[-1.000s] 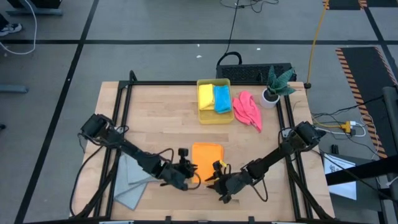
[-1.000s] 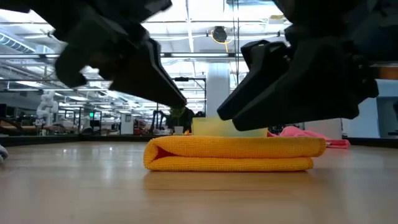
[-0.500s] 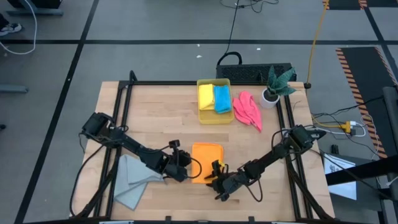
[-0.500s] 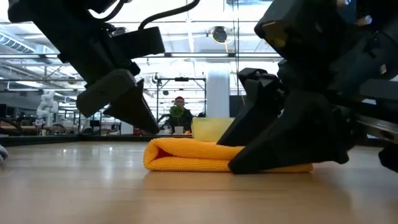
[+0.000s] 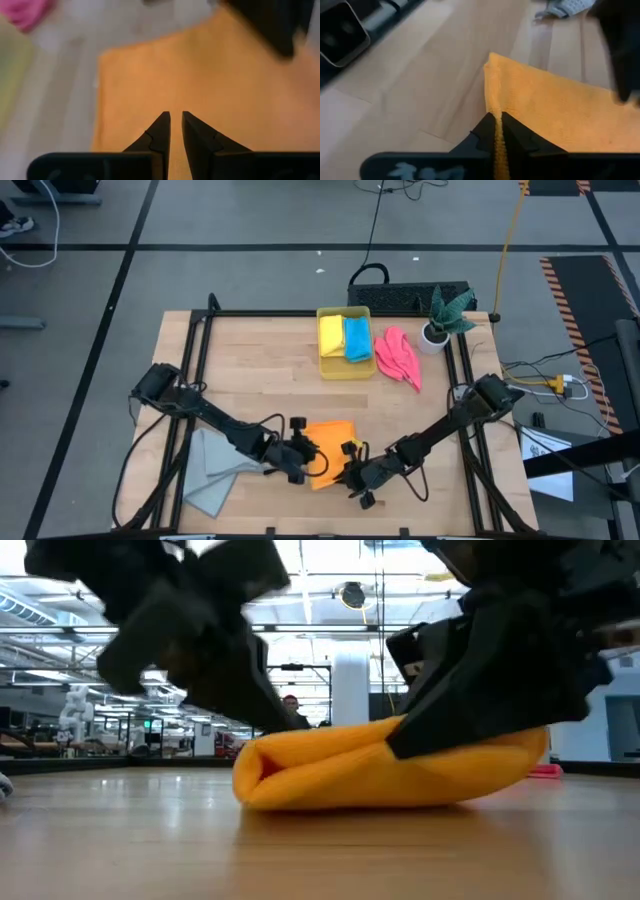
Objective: Fold microfiber towels
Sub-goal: Fold the orange microfiber towel
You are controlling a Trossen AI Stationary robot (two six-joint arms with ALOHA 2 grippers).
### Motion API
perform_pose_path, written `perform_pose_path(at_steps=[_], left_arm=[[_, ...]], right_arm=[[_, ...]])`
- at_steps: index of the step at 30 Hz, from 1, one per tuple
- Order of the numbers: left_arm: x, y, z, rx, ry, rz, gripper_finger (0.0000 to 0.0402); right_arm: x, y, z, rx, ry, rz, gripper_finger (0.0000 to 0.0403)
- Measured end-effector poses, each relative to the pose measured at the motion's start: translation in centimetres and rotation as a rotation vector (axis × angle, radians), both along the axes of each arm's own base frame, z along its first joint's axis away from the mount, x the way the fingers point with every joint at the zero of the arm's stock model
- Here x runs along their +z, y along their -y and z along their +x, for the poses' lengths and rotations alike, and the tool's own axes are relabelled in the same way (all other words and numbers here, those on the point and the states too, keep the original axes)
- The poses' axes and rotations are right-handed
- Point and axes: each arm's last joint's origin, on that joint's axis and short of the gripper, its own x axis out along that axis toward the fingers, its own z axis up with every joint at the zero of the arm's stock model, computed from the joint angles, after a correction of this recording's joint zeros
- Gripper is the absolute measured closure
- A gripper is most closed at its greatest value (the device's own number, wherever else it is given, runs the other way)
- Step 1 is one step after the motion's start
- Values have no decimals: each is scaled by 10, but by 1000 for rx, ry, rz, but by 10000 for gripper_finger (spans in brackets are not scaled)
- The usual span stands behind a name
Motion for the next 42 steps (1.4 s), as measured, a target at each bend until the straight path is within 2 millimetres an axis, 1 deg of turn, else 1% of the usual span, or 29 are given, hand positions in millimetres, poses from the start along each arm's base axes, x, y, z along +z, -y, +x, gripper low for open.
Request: perform_pose_path(at_steps=[6,9,13,17,20,22,25,28,32,35,39,42], left_arm=[[-20,7,4,-106,-55,-69,350],[-30,9,4,-121,-83,-81,350],[-30,10,3,-122,-80,-55,350],[-23,14,0,-121,-52,-14,350],[-26,15,-3,-119,-80,-1,350],[-31,15,-1,-109,-72,-11,350],[-35,15,3,-108,-53,-8,350],[-37,16,4,-122,-42,0,350],[-25,20,0,-151,-20,28,350],[-15,22,-2,-146,17,87,350],[-12,13,2,-121,23,124,350],[-17,2,9,-103,9,77,350]], right_arm=[[6,3,-4,-38,-40,21,399],[7,3,-5,-47,-50,32,398],[8,3,-5,-57,-55,41,397],[8,4,-5,-61,-56,44,398],[9,3,-4,-65,-51,57,398],[11,3,-5,-71,-50,68,398],[20,4,-5,-86,-33,106,398],[32,6,-5,-117,-10,168,398],[48,15,-4,-173,6,237,399],[51,26,-2,-218,-19,252,399],[44,32,-1,-192,-109,279,399],[44,30,-3,-183,-118,287,399]])
